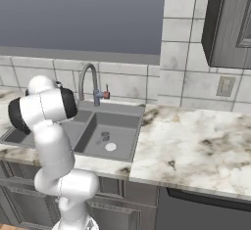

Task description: Move any existing items from the left basin to the right basin for drying. Then move the mug from the counter to the left basin of the sink for washing.

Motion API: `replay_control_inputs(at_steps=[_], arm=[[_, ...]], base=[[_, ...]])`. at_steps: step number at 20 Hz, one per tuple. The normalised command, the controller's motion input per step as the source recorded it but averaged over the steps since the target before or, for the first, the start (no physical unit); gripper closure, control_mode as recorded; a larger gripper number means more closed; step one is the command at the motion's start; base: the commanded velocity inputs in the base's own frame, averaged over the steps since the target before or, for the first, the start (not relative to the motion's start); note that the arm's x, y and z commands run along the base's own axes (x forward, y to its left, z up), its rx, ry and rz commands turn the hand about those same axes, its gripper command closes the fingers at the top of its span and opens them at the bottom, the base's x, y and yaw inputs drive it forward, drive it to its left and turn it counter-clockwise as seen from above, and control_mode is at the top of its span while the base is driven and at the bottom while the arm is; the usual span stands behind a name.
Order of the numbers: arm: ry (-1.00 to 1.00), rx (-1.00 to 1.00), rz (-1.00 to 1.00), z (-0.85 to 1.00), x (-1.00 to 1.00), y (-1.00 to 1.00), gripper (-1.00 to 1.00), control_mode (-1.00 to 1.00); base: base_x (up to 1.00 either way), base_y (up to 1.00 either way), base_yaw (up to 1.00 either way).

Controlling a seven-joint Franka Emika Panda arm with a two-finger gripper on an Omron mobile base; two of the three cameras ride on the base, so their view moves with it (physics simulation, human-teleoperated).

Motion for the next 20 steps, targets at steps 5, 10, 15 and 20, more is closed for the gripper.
replay_control_inputs(at_steps=[5,10,15,20], arm=[[0.00,-0.14,-0.09,-0.70,0.31,0.42,1.00,-1.00],[0.00,-0.11,-0.10,-0.61,0.26,0.30,1.00,-1.00],[0.00,-0.02,-0.09,-0.43,0.34,0.19,1.00,-1.00],[0.00,0.00,-0.07,-0.36,0.28,0.08,1.00,-1.00]], base=[[0.00,0.00,0.00],[0.00,0.00,0.00],[0.00,0.00,0.00],[0.00,0.00,0.00]])
